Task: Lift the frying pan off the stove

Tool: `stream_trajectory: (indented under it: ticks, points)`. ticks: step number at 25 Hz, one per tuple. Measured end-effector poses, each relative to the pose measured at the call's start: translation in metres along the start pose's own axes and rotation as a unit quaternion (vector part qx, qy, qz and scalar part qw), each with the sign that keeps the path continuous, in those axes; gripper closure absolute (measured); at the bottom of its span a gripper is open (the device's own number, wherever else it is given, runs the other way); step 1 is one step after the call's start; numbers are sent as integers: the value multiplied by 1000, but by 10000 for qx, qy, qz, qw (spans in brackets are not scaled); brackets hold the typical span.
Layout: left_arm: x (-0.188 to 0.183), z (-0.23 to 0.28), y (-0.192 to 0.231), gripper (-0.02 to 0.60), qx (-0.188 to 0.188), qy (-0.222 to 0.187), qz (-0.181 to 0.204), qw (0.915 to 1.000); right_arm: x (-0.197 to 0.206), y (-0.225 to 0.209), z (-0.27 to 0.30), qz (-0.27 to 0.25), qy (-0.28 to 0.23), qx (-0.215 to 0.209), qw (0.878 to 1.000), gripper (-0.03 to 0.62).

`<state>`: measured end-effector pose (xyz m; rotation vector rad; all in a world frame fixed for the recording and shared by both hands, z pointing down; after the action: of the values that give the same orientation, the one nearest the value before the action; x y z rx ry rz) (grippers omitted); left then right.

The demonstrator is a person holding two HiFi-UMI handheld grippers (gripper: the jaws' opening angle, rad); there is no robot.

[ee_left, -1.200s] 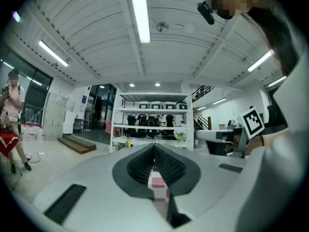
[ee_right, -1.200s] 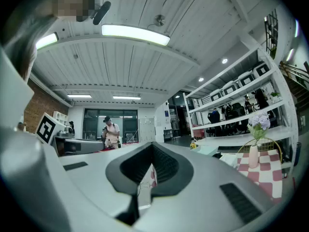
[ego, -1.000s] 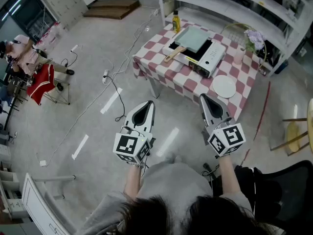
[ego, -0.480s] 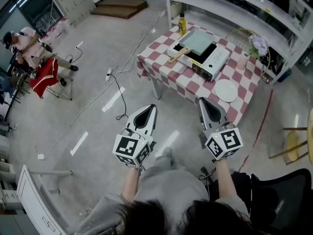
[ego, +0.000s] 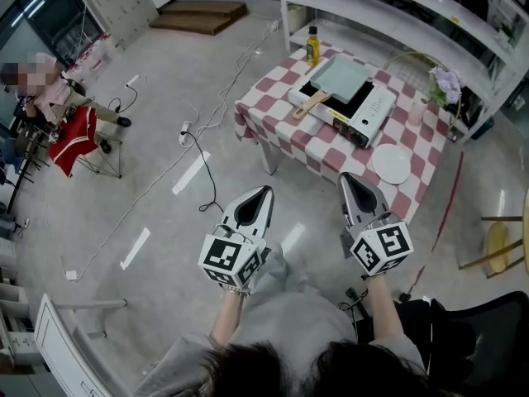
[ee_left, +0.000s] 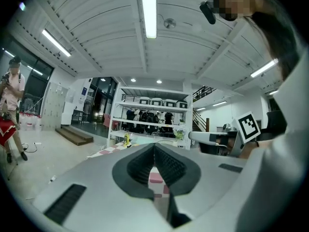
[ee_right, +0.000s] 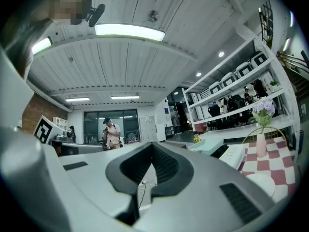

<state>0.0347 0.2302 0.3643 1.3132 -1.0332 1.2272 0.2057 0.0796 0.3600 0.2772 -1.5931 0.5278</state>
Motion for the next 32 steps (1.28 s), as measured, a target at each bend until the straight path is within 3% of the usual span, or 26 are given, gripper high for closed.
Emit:
stream_trajectory:
  ticks: [17,24,32]
  points:
    - [-4,66,118,554,770,200,-189,9967,15,-2,110,230,35,651,9976,572]
    - [-3,88,144,554,1155,395,-212,9923,19,-7,137,278,36,883,9957,572]
    - [-4,94,168,555,1317,412,-265,9901,26,-3,161,394,43,955,9946,572]
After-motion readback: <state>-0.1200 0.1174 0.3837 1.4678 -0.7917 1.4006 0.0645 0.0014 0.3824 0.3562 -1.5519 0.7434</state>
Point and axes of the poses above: the fingertips, and each gripper's own axes: z forward along the fingers, y to its left, x out of its underside, the point moved 7 cm from there along -z, backward along the fingers, and after that the axes turned 9 degrees about x, right-handed, at the moved point
